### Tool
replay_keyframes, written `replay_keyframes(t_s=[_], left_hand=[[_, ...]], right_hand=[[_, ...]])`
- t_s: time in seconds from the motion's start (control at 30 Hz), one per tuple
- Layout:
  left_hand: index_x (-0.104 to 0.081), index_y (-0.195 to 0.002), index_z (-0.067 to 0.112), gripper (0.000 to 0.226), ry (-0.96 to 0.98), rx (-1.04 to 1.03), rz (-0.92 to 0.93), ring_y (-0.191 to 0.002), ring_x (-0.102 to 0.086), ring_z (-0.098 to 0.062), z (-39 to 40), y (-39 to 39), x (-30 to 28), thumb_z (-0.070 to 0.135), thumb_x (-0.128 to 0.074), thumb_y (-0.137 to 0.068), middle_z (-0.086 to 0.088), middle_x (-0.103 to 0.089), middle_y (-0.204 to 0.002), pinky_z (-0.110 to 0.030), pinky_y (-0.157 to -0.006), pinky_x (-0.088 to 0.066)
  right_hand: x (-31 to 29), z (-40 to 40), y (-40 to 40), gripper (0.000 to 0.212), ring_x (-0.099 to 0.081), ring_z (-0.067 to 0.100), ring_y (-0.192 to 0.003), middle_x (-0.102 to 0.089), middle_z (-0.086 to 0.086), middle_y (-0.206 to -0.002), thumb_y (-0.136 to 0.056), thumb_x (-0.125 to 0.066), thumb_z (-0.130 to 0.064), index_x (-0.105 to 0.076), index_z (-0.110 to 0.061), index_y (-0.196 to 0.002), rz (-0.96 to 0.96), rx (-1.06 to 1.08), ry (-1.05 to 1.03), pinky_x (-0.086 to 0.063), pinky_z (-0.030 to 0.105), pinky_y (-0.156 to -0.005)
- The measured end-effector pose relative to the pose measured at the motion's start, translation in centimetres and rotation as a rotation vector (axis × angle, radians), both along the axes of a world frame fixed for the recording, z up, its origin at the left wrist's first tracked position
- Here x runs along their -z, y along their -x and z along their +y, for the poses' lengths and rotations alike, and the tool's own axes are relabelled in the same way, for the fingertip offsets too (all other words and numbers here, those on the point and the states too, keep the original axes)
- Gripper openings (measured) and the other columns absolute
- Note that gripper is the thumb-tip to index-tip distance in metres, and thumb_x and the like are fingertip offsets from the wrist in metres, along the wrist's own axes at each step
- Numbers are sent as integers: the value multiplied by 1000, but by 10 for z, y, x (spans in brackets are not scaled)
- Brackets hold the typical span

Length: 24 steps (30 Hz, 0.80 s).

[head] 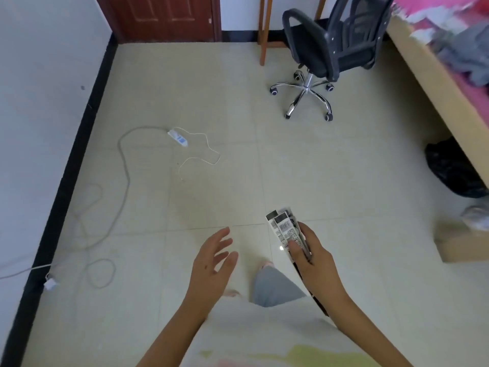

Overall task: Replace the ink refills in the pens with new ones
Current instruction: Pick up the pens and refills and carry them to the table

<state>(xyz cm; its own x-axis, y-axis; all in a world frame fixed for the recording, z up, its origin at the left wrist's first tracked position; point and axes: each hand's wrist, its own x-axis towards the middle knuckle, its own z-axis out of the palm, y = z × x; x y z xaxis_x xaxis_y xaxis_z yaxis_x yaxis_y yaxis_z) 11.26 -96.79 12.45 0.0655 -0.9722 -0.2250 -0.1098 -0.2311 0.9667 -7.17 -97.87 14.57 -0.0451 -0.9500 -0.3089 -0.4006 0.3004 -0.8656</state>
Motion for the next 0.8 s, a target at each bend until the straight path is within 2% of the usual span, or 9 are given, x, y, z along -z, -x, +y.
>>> replay_keyframes(t_s=[0.07, 0.17, 0.3, 0.43, 0.53, 0.6, 0.63, 0.7, 0.8], left_hand=[[-48, -106, 35, 40, -1, 21, -17, -98, -54, 13, -41, 0, 6, 1, -55, -86, 17, -51, -117, -5, -79, -45], [-47, -108, 33, 38, -7, 25, -40, -100, -56, 2, -112, 1, 16, 3, -56, -86, 17, -51, -115, -4, -78, -44], [-47, -111, 27, 39, 2, -23, -89, -101, -54, 1, -213, 6, 9, -1, -53, -86, 18, -51, -112, -2, -77, -44], [-49, -116, 20, 36, 22, -64, -115, -97, -55, 6, -307, 13, 0, 0, -53, -86, 15, -52, -112, -1, -77, -43], [-49, -118, 17, 35, 13, -90, -132, -98, -52, 7, -368, 15, 0, 1, -53, -86, 14, -52, -112, 2, -76, -42], [-48, -116, 21, 35, 6, -96, -139, -94, -54, 15, -405, 15, 3, 2, -53, -86, 18, -52, -110, 2, -75, -41], [-48, -114, 22, 35, -1, -104, -138, -93, -53, 16, -425, 15, 4, 2, -53, -86, 18, -52, -109, 2, -74, -41], [-48, -113, 22, 33, -13, -122, -144, -91, -55, 10, -467, 13, 8, 3, -54, -86, 17, -52, -106, 1, -72, -42], [-48, -117, 19, 33, -3, -102, -175, -96, -50, 7, -541, 3, 14, 7, -54, -86, 14, -52, -109, 0, -73, -43]], right_hand=[[5, -40, 0, 31, -56, -15, -72, -55, -29, -87, -91, -46, -19, -37, -44, -107, 15, -2, 0, -40, 1, -63], [11, -108, 5, 31, -58, -4, -68, -56, -27, -85, -91, -46, -19, -37, -45, -106, 20, 1, -7, -41, 2, -60], [9, -209, 22, 31, -55, -16, -70, -57, -24, -87, -91, -46, -17, -39, -44, -106, 16, -4, 17, -41, 1, -61], [-3, -311, 34, 32, -57, 3, -61, -61, -7, -76, -91, -45, -17, -39, -47, -101, 38, -68, 39, -41, 5, -56], [-7, -380, 37, 30, -57, 18, -70, -59, 0, -79, -91, -45, -17, -43, -39, -112, 19, -68, 56, -40, 4, -57], [-9, -423, 37, 30, -57, 18, -71, -59, -4, -79, -91, -45, -17, -41, -45, -102, 3, -70, 69, -40, 3, -58], [-9, -444, 36, 31, -57, 13, -70, -60, -10, -78, -91, -45, -17, -40, -47, -99, -7, -69, 72, -40, 2, -57], [-7, -489, 32, 32, -56, 0, -69, -57, -23, -80, -91, -45, -16, -39, -47, -99, -20, -64, 72, -39, -1, -57], [-3, -558, 21, 36, -55, -3, -70, -54, -28, -83, -92, -45, -17, -37, -52, -95, -27, -61, 77, -39, -2, -57]])
